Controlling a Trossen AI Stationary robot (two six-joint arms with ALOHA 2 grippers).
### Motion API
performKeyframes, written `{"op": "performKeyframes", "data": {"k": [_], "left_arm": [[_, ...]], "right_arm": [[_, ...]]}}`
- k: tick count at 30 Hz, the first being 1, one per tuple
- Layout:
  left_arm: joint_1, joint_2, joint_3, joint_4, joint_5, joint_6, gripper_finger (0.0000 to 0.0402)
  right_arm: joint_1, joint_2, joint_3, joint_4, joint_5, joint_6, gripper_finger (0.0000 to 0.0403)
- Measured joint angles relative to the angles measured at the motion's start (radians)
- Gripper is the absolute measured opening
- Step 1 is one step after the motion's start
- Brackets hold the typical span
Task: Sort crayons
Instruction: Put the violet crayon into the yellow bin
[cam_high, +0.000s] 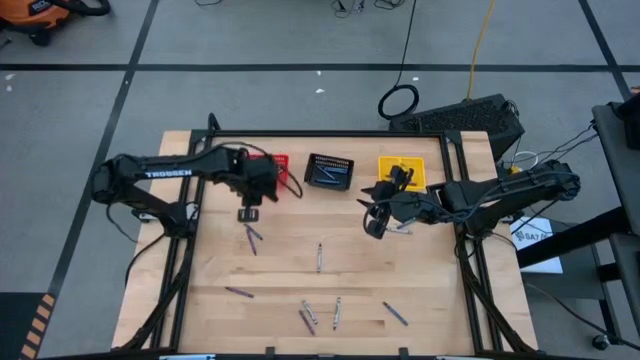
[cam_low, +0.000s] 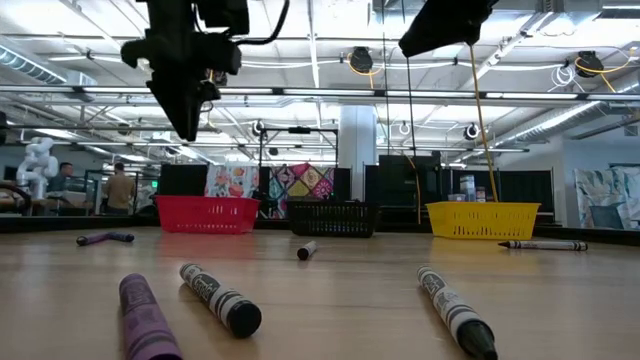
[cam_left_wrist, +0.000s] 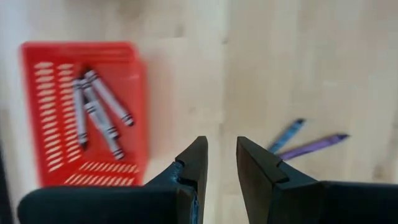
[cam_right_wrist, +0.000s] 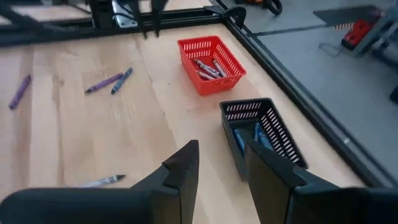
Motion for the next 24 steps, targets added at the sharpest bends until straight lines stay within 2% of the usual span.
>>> {"op": "performKeyframes", "data": {"k": [7, 13, 24], "left_arm": [[-0.148, 0.000, 0.000, 0.006, 0.032, -0.059, 0.0077], [-0.275, 0.000, 0.000, 0.043, 0.033, -0.128, 0.0077], [-0.477, 0.000, 0.000, 0.048, 0.032, -0.278, 0.0077]], "right_arm": [[0.006, 0.012, 0.000, 0.034, -0.188, 0.159, 0.0114], [0.037, 0.076, 0.000, 0.031, -0.219, 0.294, 0.0114], [0.126, 0.245, 0.000, 0.177, -0.395, 0.402, 0.0114]]}}
